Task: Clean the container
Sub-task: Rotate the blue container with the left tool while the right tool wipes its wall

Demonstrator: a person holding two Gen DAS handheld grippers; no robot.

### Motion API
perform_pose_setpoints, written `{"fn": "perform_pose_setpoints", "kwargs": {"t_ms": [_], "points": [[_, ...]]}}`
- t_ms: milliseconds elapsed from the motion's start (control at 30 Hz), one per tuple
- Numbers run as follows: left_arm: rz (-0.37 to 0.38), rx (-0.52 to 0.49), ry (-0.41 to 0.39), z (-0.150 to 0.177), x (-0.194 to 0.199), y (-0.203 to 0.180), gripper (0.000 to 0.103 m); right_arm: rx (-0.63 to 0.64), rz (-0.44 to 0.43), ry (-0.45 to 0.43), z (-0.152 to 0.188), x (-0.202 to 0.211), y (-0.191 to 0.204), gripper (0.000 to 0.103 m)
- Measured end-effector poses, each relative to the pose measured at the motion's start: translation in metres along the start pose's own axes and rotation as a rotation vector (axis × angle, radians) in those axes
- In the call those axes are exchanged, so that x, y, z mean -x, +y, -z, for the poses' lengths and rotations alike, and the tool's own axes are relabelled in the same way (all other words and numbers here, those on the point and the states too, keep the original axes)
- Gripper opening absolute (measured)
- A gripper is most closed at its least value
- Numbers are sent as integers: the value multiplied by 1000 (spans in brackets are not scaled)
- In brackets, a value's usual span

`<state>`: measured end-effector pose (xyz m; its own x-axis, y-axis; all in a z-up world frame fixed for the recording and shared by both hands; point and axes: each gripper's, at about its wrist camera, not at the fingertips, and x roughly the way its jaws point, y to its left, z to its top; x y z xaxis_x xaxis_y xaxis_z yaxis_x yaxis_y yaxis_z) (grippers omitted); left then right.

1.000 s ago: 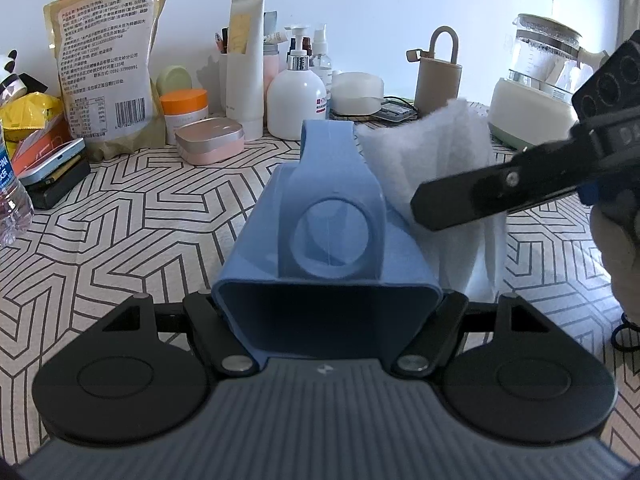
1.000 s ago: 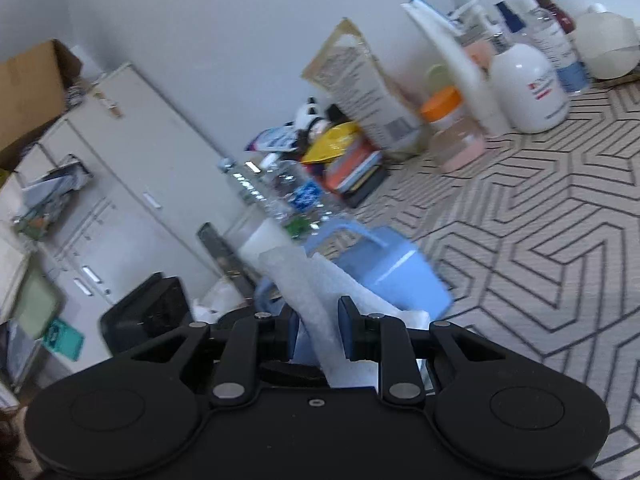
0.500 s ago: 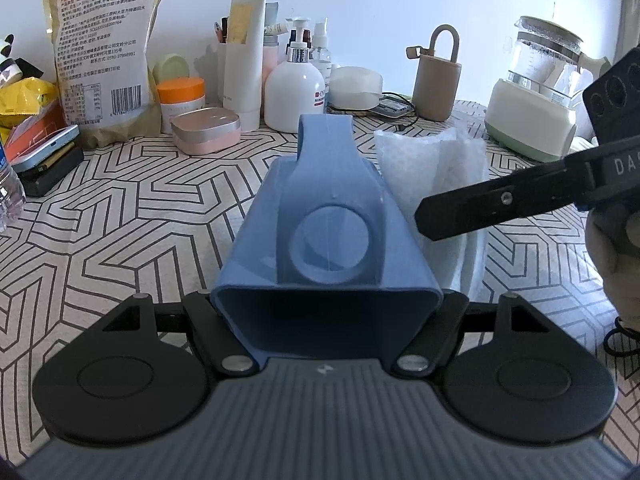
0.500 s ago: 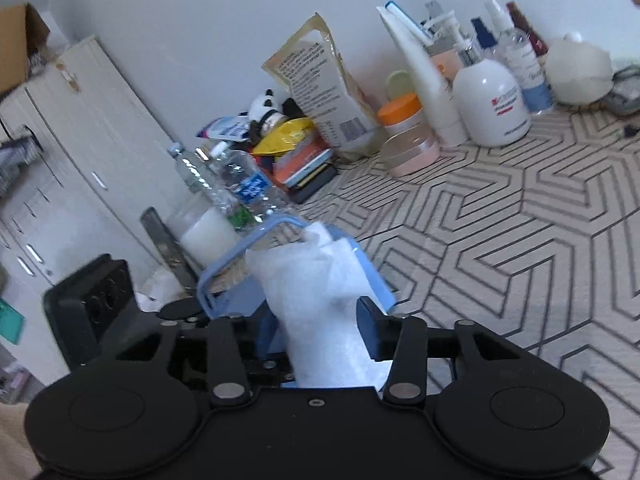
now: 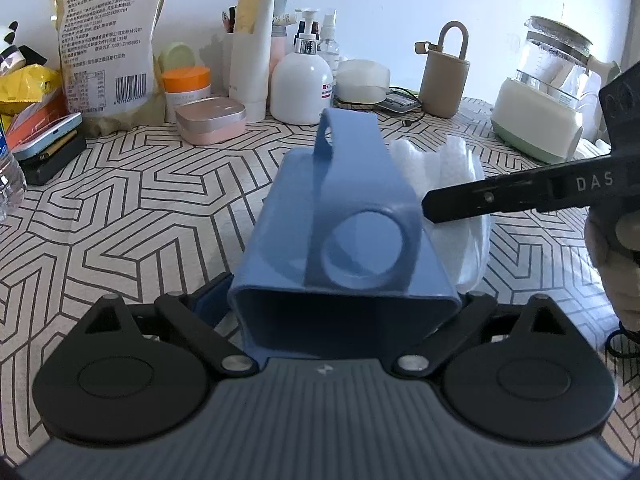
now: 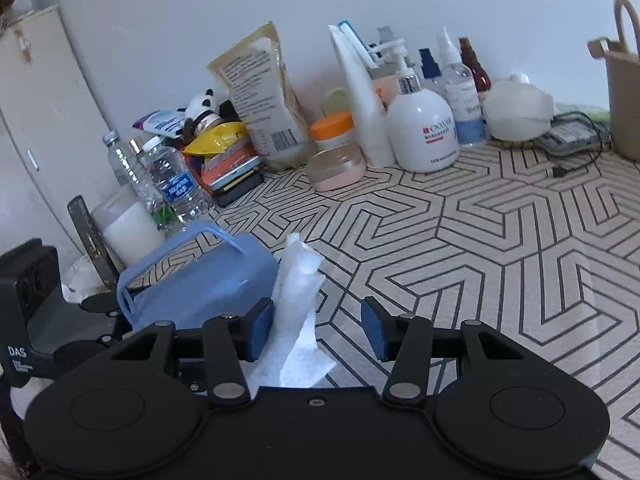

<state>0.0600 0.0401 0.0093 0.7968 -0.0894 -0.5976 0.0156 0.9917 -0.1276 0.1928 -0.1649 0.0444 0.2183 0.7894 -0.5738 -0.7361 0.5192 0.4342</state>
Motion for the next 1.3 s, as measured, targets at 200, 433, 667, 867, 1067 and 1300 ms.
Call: {"fn": "perform_pose_setpoints", "kwargs": {"t_ms": [200,433,667,867,1067,1300], "points": [[86,44,-7,-1,3,8,74,35,-80,-1,-1,-6,5,12],[255,221,-5,-4,3,33,73,-170,-311,4,2,-12,-13,13],[380,298,7,1,-2,33,73,-306,-491,-68,3,-2,-23,13],[428,316,8,4,-3,31,73,-297,-561,-68,3,-1,-13,13],[365,221,-29,4,5,15,73,-214,-564,-58,1,-1,2,12],[360,210,-32,3,6,15,73,-159,-450,-91,-3,8,-3,5]]}}
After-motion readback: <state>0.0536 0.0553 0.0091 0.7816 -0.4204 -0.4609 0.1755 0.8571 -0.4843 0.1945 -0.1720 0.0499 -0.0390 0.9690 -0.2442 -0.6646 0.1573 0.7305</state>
